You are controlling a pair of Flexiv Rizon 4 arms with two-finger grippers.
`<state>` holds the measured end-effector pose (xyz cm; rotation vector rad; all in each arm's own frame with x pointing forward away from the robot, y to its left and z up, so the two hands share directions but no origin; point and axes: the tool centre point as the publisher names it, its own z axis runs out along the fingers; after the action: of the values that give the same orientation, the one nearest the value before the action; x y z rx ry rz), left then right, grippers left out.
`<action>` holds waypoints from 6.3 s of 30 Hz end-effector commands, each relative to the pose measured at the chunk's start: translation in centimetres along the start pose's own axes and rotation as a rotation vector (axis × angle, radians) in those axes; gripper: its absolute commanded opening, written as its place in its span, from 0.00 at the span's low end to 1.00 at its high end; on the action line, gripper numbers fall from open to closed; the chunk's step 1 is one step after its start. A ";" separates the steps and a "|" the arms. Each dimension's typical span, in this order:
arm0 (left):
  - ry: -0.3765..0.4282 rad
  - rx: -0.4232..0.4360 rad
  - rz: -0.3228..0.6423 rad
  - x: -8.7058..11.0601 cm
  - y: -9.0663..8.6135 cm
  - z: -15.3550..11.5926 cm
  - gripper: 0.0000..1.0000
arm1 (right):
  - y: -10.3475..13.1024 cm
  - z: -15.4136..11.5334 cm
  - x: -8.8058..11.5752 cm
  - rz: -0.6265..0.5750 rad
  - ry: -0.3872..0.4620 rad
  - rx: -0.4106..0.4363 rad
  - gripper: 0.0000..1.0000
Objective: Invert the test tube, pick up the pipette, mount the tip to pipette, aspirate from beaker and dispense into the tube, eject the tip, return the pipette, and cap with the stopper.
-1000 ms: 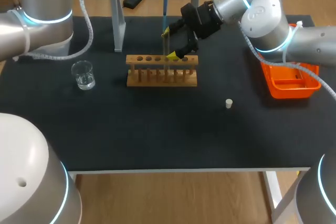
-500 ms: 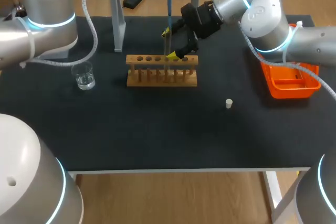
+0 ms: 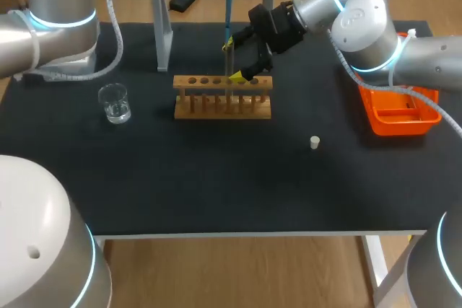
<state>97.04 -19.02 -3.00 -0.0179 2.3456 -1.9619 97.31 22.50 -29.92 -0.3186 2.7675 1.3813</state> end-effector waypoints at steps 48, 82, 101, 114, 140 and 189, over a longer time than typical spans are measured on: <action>0.000 0.017 -0.013 -0.9 3.0 1.3 0.00 | 0.0 -0.1 0.0 0.000 0.001 0.000 1.00; 0.011 0.025 -0.050 -1.3 4.8 1.7 0.00 | 0.0 -0.1 0.0 0.000 0.001 0.000 1.00; -0.011 0.034 -0.046 -1.4 5.1 1.2 0.00 | 0.0 -0.1 0.0 0.000 0.001 0.000 1.00; -0.018 0.028 -0.047 -1.4 5.1 1.1 0.00 | 0.0 -0.1 0.0 0.000 0.001 0.000 1.00; -0.020 0.028 -0.048 -1.4 5.1 1.1 0.00 | 0.1 -2.2 0.8 0.016 -0.030 -0.012 1.00; -0.020 0.028 -0.048 -1.4 5.1 1.1 0.00 | 8.2 -22.3 4.6 0.005 -0.293 -0.103 1.00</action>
<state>98.80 -19.18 -8.14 -0.0928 2.3299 -2.0061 92.68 8.98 -10.58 -0.1003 2.4657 1.4457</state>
